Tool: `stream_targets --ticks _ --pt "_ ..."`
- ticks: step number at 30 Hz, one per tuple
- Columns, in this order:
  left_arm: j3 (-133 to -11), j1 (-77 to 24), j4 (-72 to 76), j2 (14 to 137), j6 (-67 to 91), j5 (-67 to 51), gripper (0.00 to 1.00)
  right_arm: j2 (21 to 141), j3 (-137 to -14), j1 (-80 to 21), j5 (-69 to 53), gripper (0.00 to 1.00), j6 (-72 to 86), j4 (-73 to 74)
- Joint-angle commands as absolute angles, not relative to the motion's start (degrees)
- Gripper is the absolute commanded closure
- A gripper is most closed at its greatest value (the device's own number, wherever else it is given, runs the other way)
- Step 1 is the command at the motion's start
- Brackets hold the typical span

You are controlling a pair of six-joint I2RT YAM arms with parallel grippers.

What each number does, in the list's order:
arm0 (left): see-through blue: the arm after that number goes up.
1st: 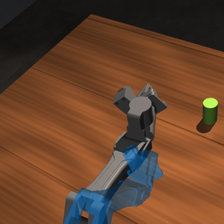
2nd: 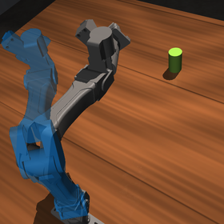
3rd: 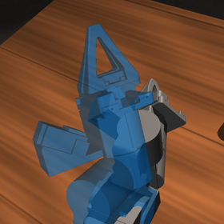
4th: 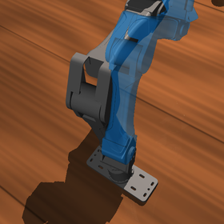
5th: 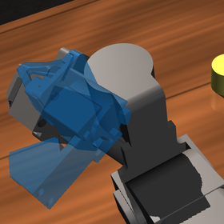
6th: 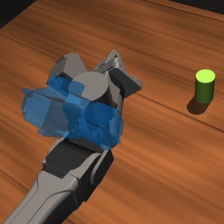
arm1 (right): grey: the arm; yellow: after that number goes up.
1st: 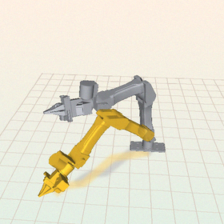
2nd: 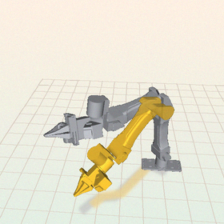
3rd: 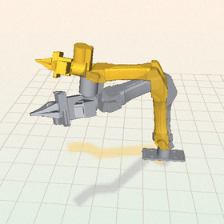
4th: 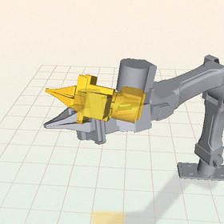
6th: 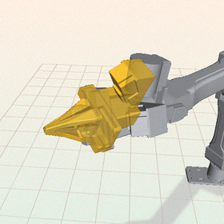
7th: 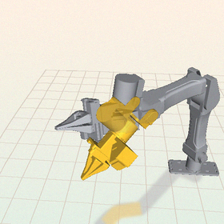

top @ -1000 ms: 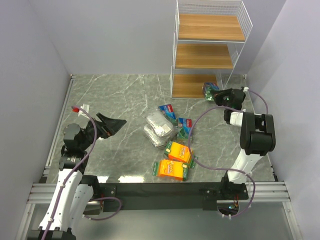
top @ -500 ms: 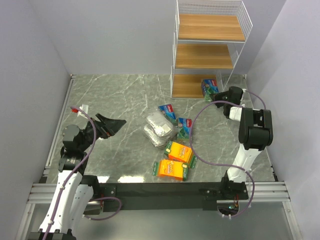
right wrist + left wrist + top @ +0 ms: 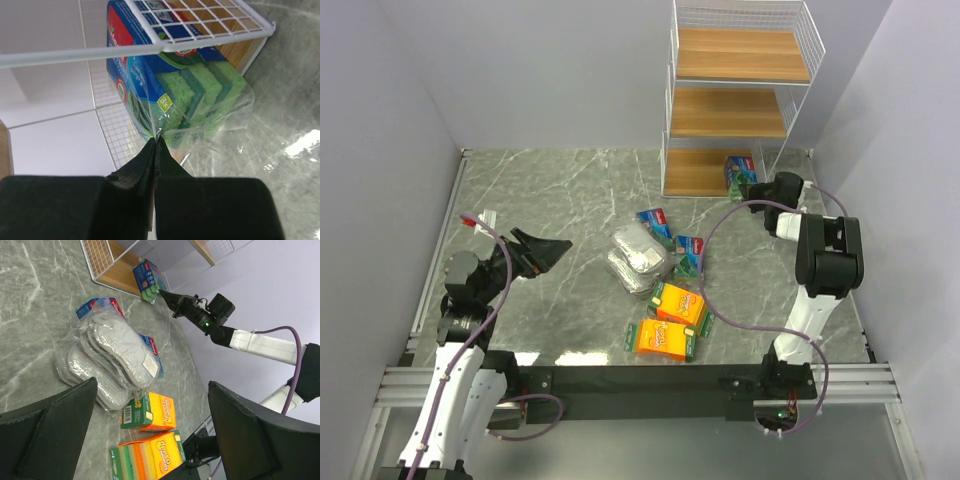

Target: Place and organize the cleaning sponges onto the shelf

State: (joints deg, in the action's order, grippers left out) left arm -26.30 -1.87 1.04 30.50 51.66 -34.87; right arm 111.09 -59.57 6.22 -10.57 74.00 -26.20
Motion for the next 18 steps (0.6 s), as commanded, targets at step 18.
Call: stream_targets --ticks 18 --pt "-25.6 -2.0 2.0 29.4 51.9 -36.4 0.0 112.4 -65.1 4.7 -2.6 1.0 74.5 -25.8"
